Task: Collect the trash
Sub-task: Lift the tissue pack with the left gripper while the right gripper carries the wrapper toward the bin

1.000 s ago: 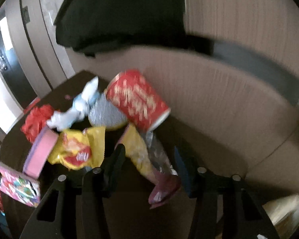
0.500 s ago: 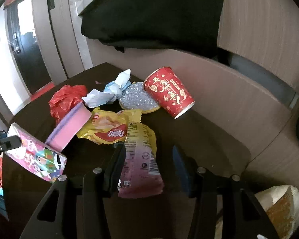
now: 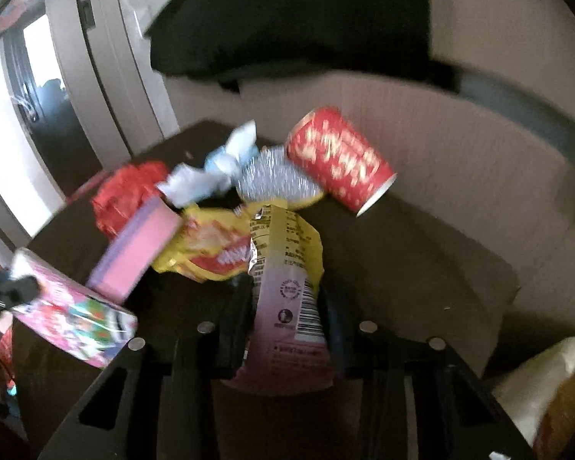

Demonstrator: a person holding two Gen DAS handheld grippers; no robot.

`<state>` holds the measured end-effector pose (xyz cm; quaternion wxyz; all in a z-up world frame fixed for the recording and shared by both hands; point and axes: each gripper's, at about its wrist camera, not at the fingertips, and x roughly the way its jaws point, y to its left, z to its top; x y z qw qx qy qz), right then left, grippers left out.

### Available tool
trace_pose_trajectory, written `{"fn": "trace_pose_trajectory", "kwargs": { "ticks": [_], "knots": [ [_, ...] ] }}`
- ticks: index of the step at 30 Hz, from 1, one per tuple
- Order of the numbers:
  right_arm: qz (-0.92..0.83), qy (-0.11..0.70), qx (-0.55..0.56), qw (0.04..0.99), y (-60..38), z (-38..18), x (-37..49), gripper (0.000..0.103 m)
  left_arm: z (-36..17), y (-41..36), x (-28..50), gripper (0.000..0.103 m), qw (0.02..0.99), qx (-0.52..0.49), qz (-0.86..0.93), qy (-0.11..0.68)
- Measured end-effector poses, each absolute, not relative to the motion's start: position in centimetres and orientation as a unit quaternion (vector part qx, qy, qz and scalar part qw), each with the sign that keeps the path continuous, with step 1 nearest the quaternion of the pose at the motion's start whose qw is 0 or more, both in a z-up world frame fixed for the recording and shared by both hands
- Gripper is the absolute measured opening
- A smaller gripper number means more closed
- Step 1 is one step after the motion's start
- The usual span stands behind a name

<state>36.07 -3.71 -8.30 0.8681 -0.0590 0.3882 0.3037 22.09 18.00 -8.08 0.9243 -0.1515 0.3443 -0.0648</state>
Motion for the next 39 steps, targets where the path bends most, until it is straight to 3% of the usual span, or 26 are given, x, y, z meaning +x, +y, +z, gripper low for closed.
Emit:
{"fn": "trace_pose_trajectory", "kwargs": {
  "ticks": [8,25,39],
  "knots": [
    [0.302,0.365,-0.045,0.88,-6.6,-5.5,31.8,0.032,-7.6,16.7,22.7,0.02,0.916,-0.159,-0.059,0.364],
    [0.252,0.266,-0.01,0.93,-15.4,2.9,24.2,0.032,3.3,6.4,17.9,0.019,0.972,-0.053,-0.087,0.214],
    [0.153,0.191,0.013,0.969,-25.7,9.3,19.4,0.032,9.2,-5.0,16.8,0.02,0.974,0.008,-0.169,0.148]
  ]
}}
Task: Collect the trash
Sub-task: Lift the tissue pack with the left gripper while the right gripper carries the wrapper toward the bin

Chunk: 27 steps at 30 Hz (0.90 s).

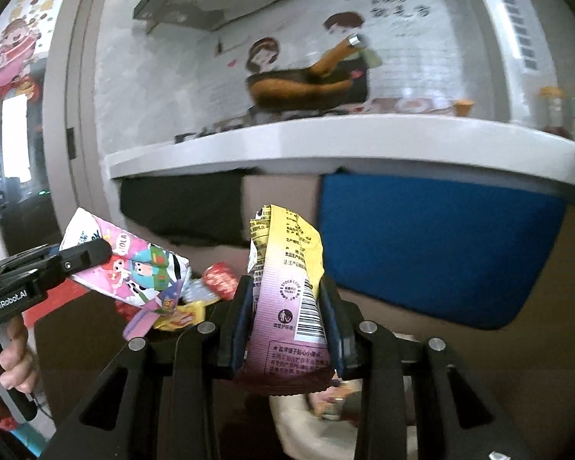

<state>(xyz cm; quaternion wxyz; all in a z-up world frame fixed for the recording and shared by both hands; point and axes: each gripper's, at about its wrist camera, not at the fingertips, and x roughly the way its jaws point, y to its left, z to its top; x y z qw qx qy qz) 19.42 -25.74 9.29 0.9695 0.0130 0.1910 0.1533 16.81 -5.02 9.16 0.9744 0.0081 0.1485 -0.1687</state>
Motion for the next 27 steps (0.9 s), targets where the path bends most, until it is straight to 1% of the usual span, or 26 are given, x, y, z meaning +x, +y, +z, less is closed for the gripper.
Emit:
{"fn": "trace_pose_trajectory", "kwargs": {
  "ticks": [4,9,18,23,27],
  "knots": [
    [0.12,0.18,0.019,0.976,-28.2,10.3,17.8,0.032,9.4,-7.6,16.7,0.02,0.971,0.011,-0.192,0.143],
    [0.095,0.173,0.013,0.98,-29.7,10.4,16.9,0.032,8.5,-9.9,17.3,0.02,0.963,0.008,-0.218,0.162],
    [0.07,0.179,0.025,0.981,-32.2,9.1,16.5,0.032,6.6,-10.4,19.4,0.02,0.956,-0.006,-0.22,0.194],
    [0.067,0.19,0.028,0.979,-32.8,8.1,17.3,0.032,4.5,-10.4,21.4,0.02,0.951,-0.014,-0.213,0.225],
    [0.059,0.197,0.031,0.978,-33.5,6.9,18.1,0.032,1.9,-11.0,23.8,0.02,0.941,-0.024,-0.214,0.262]
  ]
}}
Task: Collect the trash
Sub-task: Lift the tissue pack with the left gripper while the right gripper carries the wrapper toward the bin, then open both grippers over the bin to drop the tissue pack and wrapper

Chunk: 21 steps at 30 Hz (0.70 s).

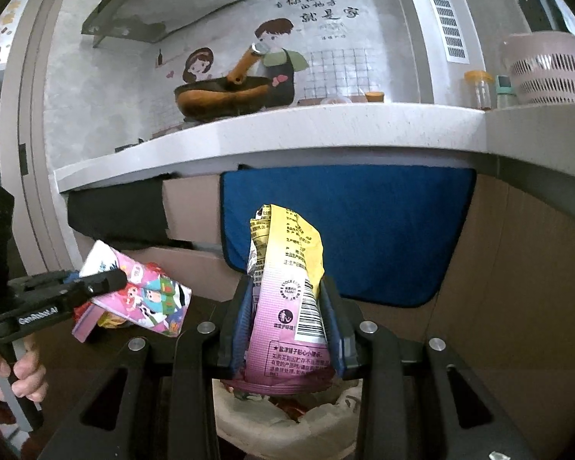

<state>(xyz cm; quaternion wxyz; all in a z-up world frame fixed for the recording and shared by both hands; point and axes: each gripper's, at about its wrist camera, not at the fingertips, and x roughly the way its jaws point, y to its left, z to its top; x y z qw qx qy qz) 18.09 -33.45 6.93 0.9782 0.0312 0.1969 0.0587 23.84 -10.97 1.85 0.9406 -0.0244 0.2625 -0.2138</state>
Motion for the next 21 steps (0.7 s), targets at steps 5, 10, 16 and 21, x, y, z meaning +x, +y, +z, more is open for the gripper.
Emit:
{"fn": "trace_pose_trajectory", "kwargs": {
  "ticks": [5,10,16,21],
  "knots": [
    [0.05,0.214,0.053,0.974,-35.1,4.9,19.7,0.032,-3.2,-13.2,28.4,0.02,0.919,-0.036,-0.224,0.323],
    [0.046,0.239,0.074,0.967,-36.6,3.1,21.8,0.032,-7.9,-15.5,32.1,0.02,0.887,-0.05,-0.247,0.387],
    [0.048,0.26,0.085,0.961,-37.2,1.5,23.9,0.033,-10.2,-17.0,33.9,0.02,0.873,-0.048,-0.268,0.404],
    [0.056,0.274,0.088,0.956,-36.8,0.1,25.1,0.033,-9.9,-16.3,34.0,0.028,0.872,-0.055,-0.289,0.392]
  ]
}}
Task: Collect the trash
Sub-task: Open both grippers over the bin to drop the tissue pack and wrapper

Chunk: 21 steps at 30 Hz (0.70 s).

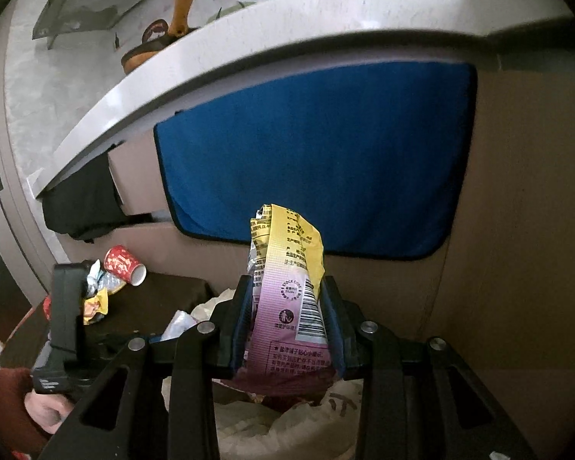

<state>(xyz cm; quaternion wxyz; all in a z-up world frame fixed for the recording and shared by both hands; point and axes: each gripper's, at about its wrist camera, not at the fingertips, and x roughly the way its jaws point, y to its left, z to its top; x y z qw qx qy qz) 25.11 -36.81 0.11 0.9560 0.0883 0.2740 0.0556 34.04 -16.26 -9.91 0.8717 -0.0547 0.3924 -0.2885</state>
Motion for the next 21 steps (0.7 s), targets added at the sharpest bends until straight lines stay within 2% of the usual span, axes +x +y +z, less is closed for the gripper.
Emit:
{"fn": "trace_pose_trajectory", "kwargs": {
  "ticks": [1,2,3,5,7,8,9,21],
  "knots": [
    [0.057,0.276,0.089,0.955,-36.8,-0.1,25.3,0.033,-9.7,-15.9,34.0,0.033,0.871,-0.056,-0.297,0.386],
    [0.058,0.279,0.091,0.954,-36.7,-0.4,25.4,0.033,-9.5,-15.6,33.9,0.044,0.871,-0.055,-0.301,0.383],
    [0.059,0.281,0.092,0.953,-36.6,-0.7,25.7,0.033,-9.1,-15.1,33.9,0.051,0.874,-0.057,-0.303,0.377],
    [0.068,0.28,0.103,0.952,-36.5,-1.2,26.0,0.036,-8.3,-14.4,34.0,0.054,0.876,-0.068,-0.304,0.369],
    [0.075,0.276,0.121,0.951,-36.6,-1.8,26.3,0.047,-7.4,-13.1,34.1,0.055,0.878,-0.086,-0.3,0.362],
    [0.073,0.281,0.128,0.948,-36.6,-2.2,26.6,0.06,-7.0,-12.6,34.1,0.055,0.881,-0.092,-0.293,0.359],
    [0.07,0.293,0.133,0.944,-36.5,-2.7,27.0,0.064,-6.6,-11.8,34.0,0.056,0.887,-0.097,-0.28,0.354],
    [0.073,0.332,0.136,0.93,-34.3,-5.1,27.6,0.063,-6.6,-3.8,31.1,0.055,0.915,-0.084,-0.188,0.346]
  ]
}}
